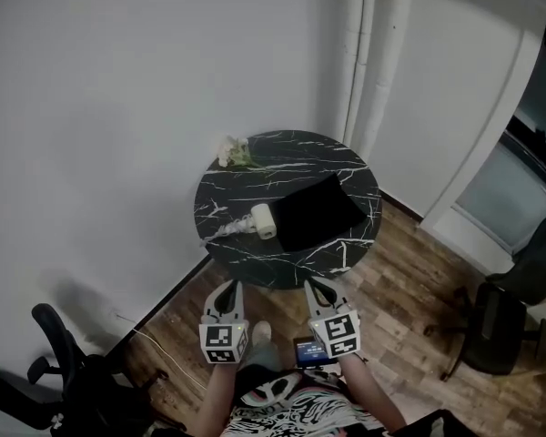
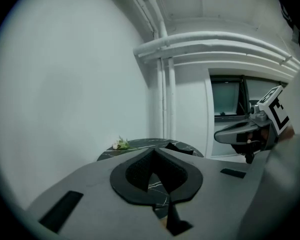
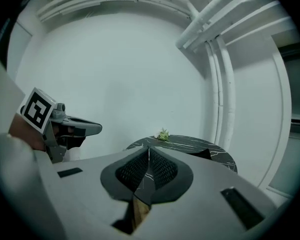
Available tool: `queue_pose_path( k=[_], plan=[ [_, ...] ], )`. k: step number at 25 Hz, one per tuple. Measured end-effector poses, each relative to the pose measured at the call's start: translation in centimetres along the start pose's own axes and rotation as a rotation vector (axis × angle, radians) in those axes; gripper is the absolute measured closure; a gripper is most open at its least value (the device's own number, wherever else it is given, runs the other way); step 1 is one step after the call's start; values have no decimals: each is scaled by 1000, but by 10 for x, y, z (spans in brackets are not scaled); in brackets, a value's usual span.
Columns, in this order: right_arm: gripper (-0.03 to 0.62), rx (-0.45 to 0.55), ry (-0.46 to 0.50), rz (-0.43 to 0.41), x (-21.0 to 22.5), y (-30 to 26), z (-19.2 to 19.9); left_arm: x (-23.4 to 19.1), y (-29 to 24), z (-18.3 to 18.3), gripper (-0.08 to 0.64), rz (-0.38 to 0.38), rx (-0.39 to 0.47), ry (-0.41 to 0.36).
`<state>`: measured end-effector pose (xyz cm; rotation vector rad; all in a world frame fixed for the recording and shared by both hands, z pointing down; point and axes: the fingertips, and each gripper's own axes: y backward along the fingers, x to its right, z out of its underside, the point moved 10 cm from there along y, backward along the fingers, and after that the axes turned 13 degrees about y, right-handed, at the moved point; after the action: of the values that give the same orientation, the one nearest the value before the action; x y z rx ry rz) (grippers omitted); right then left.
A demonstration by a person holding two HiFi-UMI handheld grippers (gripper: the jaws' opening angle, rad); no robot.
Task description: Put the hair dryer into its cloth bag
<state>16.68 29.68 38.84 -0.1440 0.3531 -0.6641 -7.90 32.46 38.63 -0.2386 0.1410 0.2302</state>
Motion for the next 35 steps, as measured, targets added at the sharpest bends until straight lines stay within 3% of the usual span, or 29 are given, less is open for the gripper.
queue_pose_path(
  k=[7, 13, 23, 35],
  plan=[
    [572, -28, -42, -7, 4, -32, 10, -25, -19, 9, 546, -19, -15, 29],
    [572, -85, -34, -16, 23, -84, 17, -64, -71, 11, 546, -25, -43, 61],
    [572, -179, -69, -4, 58, -183, 12, -118, -170, -3, 546, 56, -104, 22],
    [572, -239, -94, 72, 81, -229, 7, -160, -239, -9, 546, 129, -133, 50]
  ],
)
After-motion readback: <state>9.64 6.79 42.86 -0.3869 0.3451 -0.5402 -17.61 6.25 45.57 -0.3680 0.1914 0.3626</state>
